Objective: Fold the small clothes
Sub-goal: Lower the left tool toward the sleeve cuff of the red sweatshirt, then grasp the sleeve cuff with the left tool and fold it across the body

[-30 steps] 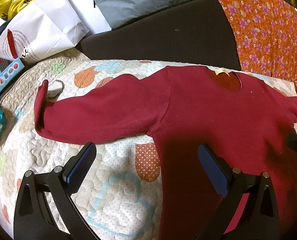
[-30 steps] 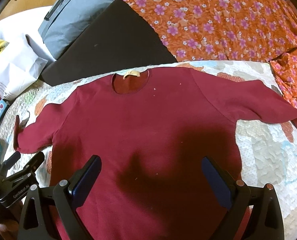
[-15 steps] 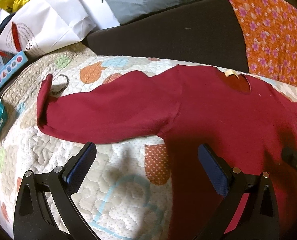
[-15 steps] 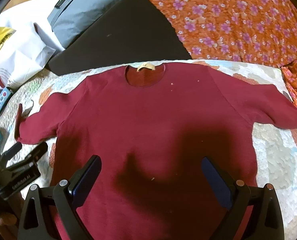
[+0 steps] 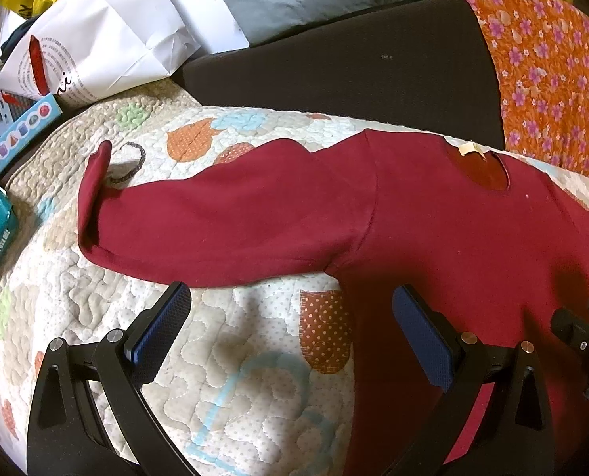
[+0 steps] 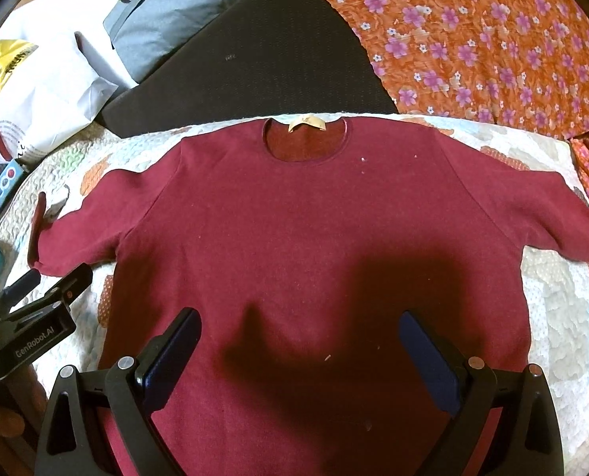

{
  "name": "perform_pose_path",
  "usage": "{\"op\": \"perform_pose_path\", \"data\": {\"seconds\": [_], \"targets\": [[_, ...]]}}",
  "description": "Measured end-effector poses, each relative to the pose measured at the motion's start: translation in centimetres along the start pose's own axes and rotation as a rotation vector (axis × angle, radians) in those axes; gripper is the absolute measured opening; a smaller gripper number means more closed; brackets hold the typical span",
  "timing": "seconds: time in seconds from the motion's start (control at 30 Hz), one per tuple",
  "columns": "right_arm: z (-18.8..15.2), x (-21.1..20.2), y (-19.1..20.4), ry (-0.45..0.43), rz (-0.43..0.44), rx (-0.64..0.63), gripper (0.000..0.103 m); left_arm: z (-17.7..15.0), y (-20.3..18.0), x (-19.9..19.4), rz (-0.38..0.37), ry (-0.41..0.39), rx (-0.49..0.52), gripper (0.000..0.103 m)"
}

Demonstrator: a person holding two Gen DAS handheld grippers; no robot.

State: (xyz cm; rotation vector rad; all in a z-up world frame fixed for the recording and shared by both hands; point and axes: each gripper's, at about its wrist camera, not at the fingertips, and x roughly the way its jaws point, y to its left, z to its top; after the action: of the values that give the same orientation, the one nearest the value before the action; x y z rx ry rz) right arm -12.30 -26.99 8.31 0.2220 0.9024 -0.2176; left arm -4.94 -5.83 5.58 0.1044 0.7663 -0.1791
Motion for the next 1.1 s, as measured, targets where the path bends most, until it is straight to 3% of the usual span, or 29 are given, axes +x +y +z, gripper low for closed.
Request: {"op": "perform_pose_path", "data": {"seconds": [0.17, 0.43, 0.6, 0.7, 0.73, 0.83, 0.87, 0.93, 1.0, 1.03, 1.1], "targets": [[0.1, 0.0, 0.2, 0.001, 0.010, -0.004, 0.100, 0.7, 1.7, -0.3, 0.030, 0.003, -0.035, 0.102], [0.6, 0.4, 1.8, 0.003, 0.048, -0.049, 0.100, 2.9, 10.6, -0.5, 0.232, -0.024, -0.177, 0.102], [1.2, 0.6, 3.5, -0.005, 0.078, -0.086, 0.100, 4.7, 17.1, 3.4, 0.363, 0.027, -0.247, 0.102], [1.2, 1.0, 4.4, 0.003, 0.093, -0.112, 0.100, 5.1, 19.1, 6.0, 0.362, 0.036, -0.257, 0.097], [1.1, 1.2, 4.7, 0.010, 0.096, -0.126, 0.100, 5.1, 19.6, 6.8, 0.347, 0.048, -0.265, 0.092], [1.0, 1.7, 5.1, 0.029, 0.094, -0.151, 0.100, 4.5, 21.7, 10.0, 0.240, 0.108, -0.330, 0.055], [0.9, 1.9, 5.1, 0.033, 0.093, -0.154, 0.100, 4.4, 22.2, 10.2, 0.211, 0.093, -0.356, 0.051], [0.9, 2.2, 4.9, 0.037, 0.093, -0.147, 0.100, 4.5, 23.2, 9.8, 0.144, 0.046, -0.413, 0.026], [0.8, 2.3, 4.6, 0.036, 0.095, -0.123, 0.100, 4.3, 23.9, 9.2, 0.095, 0.031, -0.466, 0.023], [0.8, 2.4, 4.4, 0.039, 0.097, -0.110, 0.100, 4.3, 24.0, 8.8, 0.060, 0.023, -0.486, 0.015], [0.6, 2.4, 4.3, 0.045, 0.104, -0.093, 0.100, 4.5, 23.8, 7.5, 0.019, -0.007, -0.517, 0.014]]}}
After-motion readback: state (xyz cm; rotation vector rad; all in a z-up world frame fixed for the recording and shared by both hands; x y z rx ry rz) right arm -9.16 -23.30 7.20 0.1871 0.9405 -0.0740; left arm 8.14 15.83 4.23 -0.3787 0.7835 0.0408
